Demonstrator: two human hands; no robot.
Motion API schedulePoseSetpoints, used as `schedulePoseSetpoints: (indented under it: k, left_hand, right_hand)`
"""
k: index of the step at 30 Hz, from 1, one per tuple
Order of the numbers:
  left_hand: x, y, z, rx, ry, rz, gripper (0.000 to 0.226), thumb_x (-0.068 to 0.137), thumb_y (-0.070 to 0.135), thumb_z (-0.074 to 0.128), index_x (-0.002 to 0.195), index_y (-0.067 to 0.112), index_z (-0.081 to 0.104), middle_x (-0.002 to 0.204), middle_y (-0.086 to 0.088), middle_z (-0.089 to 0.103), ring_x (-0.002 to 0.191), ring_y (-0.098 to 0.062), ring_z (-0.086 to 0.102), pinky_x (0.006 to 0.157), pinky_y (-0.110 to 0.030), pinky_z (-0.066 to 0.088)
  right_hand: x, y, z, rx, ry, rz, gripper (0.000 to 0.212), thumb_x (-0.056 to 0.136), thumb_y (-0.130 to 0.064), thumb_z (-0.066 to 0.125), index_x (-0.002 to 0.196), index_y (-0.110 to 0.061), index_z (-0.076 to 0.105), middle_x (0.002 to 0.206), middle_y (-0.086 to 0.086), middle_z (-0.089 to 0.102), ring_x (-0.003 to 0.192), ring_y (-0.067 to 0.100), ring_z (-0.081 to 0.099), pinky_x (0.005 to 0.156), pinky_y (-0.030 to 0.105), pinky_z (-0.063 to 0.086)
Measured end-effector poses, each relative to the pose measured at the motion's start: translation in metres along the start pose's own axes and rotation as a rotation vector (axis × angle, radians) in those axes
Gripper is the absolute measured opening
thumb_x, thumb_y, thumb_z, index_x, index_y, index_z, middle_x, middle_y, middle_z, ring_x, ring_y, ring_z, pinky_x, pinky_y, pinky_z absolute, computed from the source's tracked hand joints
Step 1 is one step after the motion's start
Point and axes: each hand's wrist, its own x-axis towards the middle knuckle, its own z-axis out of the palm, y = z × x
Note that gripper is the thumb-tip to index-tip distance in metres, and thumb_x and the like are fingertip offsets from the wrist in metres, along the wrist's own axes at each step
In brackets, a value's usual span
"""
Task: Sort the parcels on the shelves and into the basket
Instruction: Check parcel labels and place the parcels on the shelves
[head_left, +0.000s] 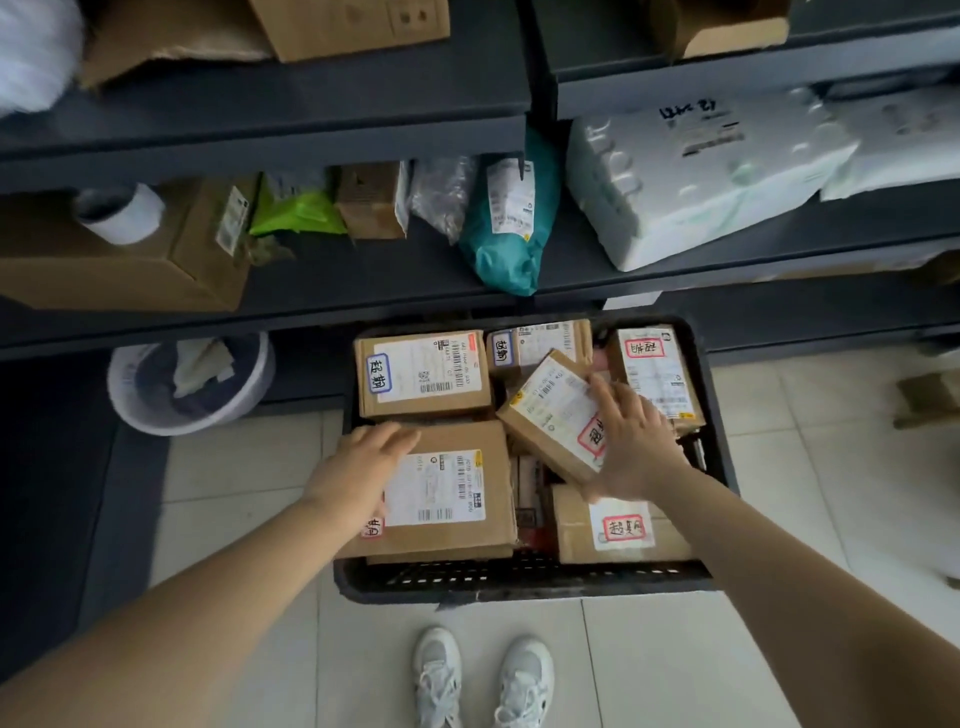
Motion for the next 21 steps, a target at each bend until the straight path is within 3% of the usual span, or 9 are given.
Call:
schedulePoseSetpoints:
  k: [7, 11, 16, 21]
  left_hand:
    - [0.0, -0.005, 0.013, 0.006, 0.07, 0.023, 0.094, 0.075, 0.01, 0.073, 0.149, 0.027, 0.019, 0.148, 0.007, 0.024, 0.131, -0.016, 0.029, 0.086, -0.029, 0.05]
    - [0.0, -0.007, 0.015, -0.044, 0.089, 0.021, 0.095, 0.073, 0.006, 0.073, 0.149, 0.027, 0.021, 0.149, 0.006, 0.024, 0.132, -0.017, 0.028, 0.093, -0.033, 0.047]
    - [0.001, -0.008, 0.019, -0.051, 0.087, 0.009, 0.095, 0.073, 0.008, 0.074, 0.149, 0.028, 0.021, 0.15, 0.006, 0.024, 0.134, -0.018, 0.026, 0.096, -0.033, 0.044]
    - [0.003, -0.009, 0.021, -0.027, 0.089, 0.017, 0.093, 0.075, 0.01, 0.073, 0.15, 0.027, 0.019, 0.151, 0.004, 0.023, 0.136, -0.019, 0.024, 0.099, -0.031, 0.042]
  right_hand:
    - [0.012, 0.001, 0.005, -0.052, -0.045, -0.015, 0.135, 0.062, -0.047, 0.078, 0.144, -0.028, -0.026, 0.156, 0.009, -0.008, 0.144, 0.034, -0.002, 0.117, 0.051, 0.007]
    - [0.013, -0.001, 0.008, 0.072, -0.045, 0.009, 0.136, 0.059, -0.033, 0.082, 0.143, -0.037, -0.025, 0.154, 0.008, -0.006, 0.141, 0.037, -0.002, 0.115, 0.053, 0.011]
    - [0.003, -0.002, 0.021, 0.153, 0.022, 0.068, 0.133, 0.058, -0.028, 0.081, 0.144, -0.036, -0.02, 0.148, 0.007, 0.002, 0.137, 0.036, 0.004, 0.112, 0.051, 0.018]
    - [-0.038, 0.0, 0.022, 0.121, -0.129, 0.167, 0.135, 0.06, -0.033, 0.081, 0.143, -0.032, -0.025, 0.149, 0.008, 0.001, 0.138, 0.035, 0.005, 0.112, 0.053, 0.021]
